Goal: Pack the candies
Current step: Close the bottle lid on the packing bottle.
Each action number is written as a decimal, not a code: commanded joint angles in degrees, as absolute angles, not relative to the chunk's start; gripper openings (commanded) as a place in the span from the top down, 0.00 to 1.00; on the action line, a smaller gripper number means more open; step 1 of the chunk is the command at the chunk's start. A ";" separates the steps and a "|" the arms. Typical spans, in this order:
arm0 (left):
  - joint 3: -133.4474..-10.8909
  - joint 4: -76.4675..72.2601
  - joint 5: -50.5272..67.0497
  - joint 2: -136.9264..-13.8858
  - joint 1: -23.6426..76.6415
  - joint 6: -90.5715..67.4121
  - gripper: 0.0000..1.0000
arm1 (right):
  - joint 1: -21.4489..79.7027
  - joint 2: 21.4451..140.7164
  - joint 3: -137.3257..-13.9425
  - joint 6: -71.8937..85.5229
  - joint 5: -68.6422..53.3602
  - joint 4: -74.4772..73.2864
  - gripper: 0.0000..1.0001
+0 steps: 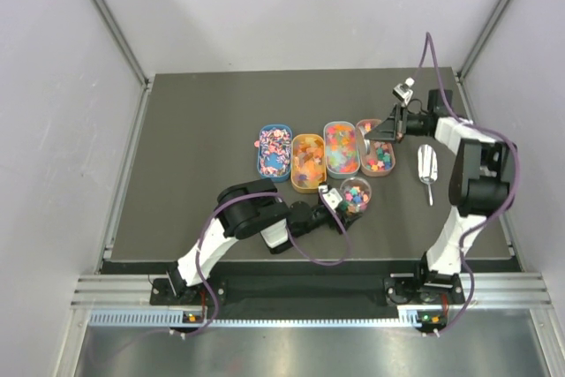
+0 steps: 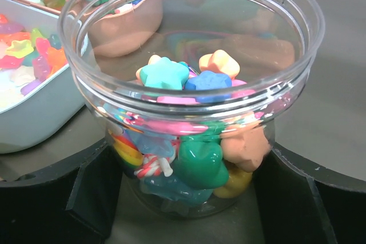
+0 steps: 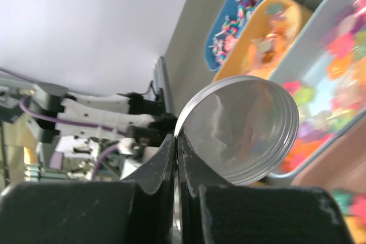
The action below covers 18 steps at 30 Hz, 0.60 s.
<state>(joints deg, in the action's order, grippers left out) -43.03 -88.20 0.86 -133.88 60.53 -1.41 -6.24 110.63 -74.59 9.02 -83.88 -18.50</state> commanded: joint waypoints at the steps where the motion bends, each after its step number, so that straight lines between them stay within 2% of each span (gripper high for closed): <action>1: -38.23 -75.32 -7.21 -143.70 58.36 -1.67 1.00 | -5.97 98.90 -70.06 16.61 -92.99 -10.61 1.00; 9: -39.55 -74.53 -5.19 -144.84 58.45 -1.76 1.00 | -6.33 89.48 -62.86 19.87 -93.08 -17.12 1.00; 18: -40.43 -74.88 -4.83 -145.10 57.48 -2.20 1.00 | -0.44 78.93 -48.88 19.25 -92.99 -20.65 1.00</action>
<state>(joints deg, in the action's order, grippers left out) -44.45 -88.16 0.03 -134.78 60.27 -1.41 -2.31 83.05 -50.83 19.75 -84.79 -19.53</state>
